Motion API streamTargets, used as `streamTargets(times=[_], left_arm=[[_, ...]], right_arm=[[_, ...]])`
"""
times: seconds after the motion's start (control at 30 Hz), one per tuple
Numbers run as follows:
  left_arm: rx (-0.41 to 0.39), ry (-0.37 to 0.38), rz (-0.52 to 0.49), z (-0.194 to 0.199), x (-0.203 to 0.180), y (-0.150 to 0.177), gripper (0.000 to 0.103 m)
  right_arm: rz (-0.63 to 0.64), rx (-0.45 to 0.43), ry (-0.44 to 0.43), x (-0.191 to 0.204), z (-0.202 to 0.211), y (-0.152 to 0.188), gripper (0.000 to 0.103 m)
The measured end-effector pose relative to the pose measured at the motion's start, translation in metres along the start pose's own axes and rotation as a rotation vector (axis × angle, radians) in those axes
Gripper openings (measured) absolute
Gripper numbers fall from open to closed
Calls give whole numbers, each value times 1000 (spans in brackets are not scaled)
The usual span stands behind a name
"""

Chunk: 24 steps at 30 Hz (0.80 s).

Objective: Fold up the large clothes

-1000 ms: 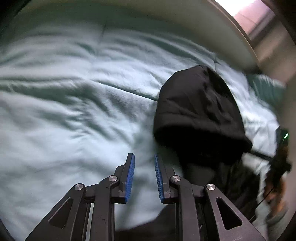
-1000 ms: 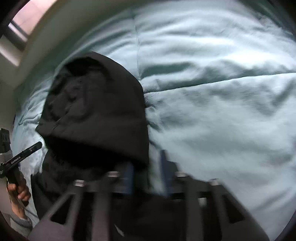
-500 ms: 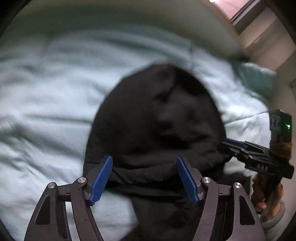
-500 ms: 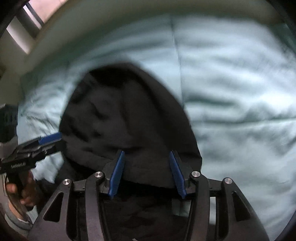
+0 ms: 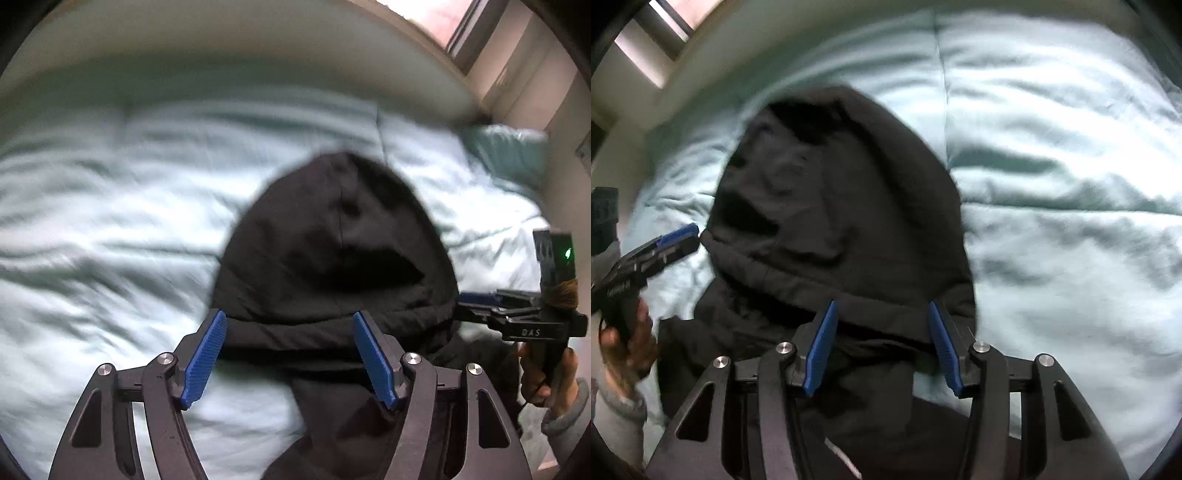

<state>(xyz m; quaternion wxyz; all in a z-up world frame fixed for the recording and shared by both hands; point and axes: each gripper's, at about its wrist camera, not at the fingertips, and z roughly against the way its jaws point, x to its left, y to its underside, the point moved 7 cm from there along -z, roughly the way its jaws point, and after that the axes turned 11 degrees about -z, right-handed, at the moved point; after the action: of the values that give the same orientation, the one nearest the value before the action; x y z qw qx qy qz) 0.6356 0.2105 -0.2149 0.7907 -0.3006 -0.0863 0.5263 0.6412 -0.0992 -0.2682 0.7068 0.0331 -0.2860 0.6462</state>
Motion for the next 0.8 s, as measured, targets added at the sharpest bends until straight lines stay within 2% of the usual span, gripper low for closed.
streamTargets(times=[0.1,0.13,0.23,0.37,0.57,0.63,0.67,0.73,0.8], left_arm=[[-27,57,21,19,16,-21,73],[-19,82,31,18,21,-27,74],[45,195,76,0,35,-39,74],[112,216,142,-33,55,-41,73],[148,367,237,-68,60,-38,73],[140,422,243,-74,53,-41,73],[131,430,235,-75,49,-43,72],[122,400,182,-75,38,-47,54],[94,348,119,-67,30,-48,27]], right_arm=[[-2,-16,-23,-10,20,-9,60],[-9,-23,-19,-19,25,-14,64],[-54,-29,-7,-42,28,-30,64],[-95,-14,-47,-56,14,-40,65],[-138,85,-155,-47,-34,-42,65],[-123,100,-200,-37,-44,-46,63],[-112,91,-207,-34,-43,-48,52],[-76,85,-201,-23,-48,-52,47],[-45,73,-182,-13,-47,-51,38]])
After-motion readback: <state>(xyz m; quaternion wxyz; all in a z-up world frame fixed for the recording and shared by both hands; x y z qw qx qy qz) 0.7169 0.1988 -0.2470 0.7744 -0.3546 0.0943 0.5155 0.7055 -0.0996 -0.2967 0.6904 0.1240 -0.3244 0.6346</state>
